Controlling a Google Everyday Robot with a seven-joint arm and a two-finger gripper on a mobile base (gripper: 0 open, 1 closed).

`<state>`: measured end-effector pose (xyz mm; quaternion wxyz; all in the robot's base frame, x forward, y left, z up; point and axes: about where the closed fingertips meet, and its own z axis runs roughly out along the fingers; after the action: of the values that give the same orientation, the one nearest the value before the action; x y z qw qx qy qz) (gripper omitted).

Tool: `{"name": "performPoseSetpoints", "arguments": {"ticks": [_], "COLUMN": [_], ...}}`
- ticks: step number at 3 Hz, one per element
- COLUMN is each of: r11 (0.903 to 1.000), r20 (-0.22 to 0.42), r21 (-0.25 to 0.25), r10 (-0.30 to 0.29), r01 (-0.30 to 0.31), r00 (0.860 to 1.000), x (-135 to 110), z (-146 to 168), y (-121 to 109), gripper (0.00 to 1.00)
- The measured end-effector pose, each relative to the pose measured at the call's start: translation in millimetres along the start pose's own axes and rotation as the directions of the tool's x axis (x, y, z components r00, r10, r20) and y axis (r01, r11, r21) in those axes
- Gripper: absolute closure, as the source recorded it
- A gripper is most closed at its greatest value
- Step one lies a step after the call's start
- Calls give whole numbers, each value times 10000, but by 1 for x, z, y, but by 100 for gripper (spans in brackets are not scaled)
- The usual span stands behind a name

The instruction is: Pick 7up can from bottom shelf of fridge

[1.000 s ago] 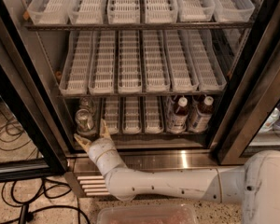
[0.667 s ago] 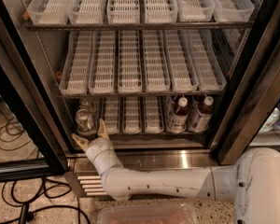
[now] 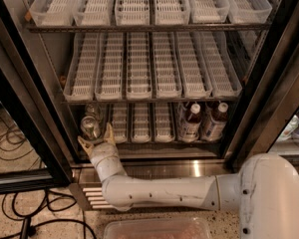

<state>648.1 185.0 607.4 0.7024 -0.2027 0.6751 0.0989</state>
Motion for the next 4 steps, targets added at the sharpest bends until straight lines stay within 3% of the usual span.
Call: {"name": "performPoseSetpoints", "arguments": {"ticks": [4], "r11": [9985], "r20": [22], "r21": [513], "r10": [180], "r01": [-181], "r00": [9998], "x": [3], "z": [31], "y": [-1], "gripper": [41]}}
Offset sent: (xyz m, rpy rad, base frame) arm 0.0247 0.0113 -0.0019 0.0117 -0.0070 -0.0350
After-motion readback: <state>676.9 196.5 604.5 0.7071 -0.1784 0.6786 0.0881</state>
